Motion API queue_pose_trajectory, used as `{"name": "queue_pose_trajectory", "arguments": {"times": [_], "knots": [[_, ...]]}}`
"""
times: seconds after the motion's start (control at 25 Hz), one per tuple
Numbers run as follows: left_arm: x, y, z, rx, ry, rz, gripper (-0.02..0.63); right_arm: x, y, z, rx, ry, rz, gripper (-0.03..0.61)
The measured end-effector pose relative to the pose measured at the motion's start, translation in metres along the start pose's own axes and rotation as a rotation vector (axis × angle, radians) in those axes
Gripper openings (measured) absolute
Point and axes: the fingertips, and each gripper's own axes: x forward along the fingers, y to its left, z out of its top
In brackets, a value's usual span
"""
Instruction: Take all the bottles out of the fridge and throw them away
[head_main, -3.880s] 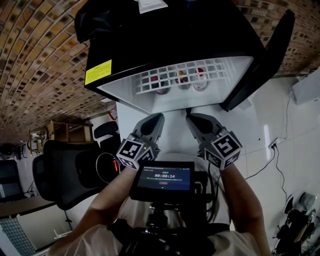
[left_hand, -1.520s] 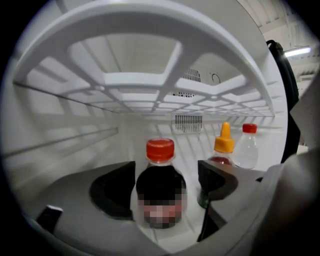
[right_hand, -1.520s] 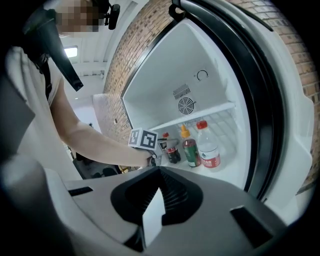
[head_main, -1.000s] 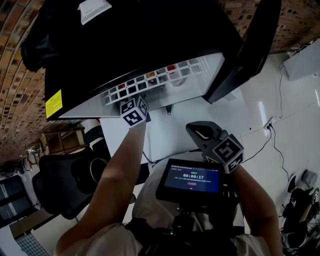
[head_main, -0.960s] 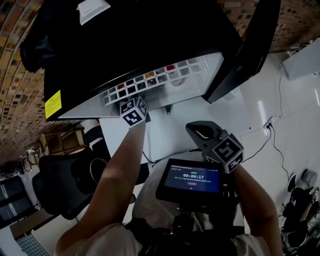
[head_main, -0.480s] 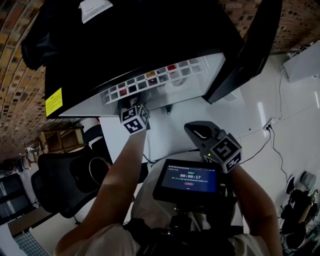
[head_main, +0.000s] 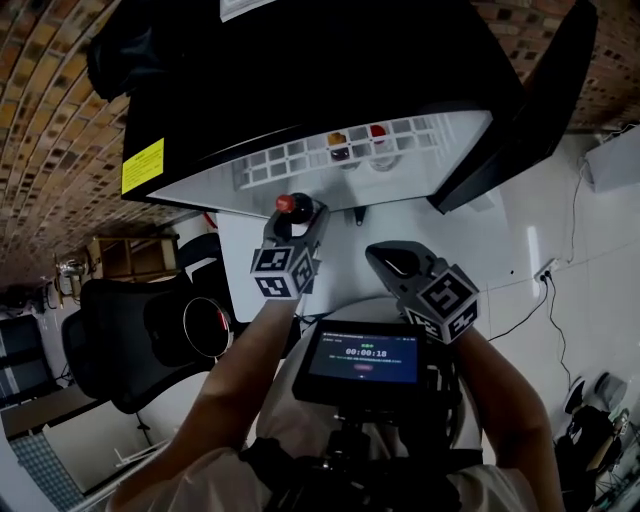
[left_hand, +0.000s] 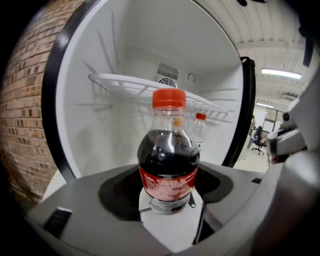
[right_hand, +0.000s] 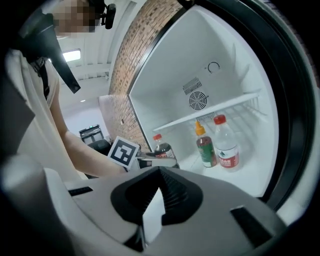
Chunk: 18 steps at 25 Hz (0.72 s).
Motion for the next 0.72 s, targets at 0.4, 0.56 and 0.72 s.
{"name": "queue_pose_trajectory", "arguments": {"times": [0.4, 0.56, 0.72], "knots": [[-0.063, -0.022, 0.023, -0.223, -0.11, -0.206, 0.325, 0.028, 0.017, 0.011, 0.001, -0.014, 0.044, 0.003], [-0.093, -0.012, 0.024, -0.326, -0.15, -0.22, 0.325, 0.044, 0.027, 0.019, -0.019, -0.018, 0.071, 0.003], [-0.12, 0.011, 0.02, -0.438, -0.191, -0.177, 0.325, 0.063, 0.041, 0.025, -0.043, -0.014, 0.108, 0.003]]}}
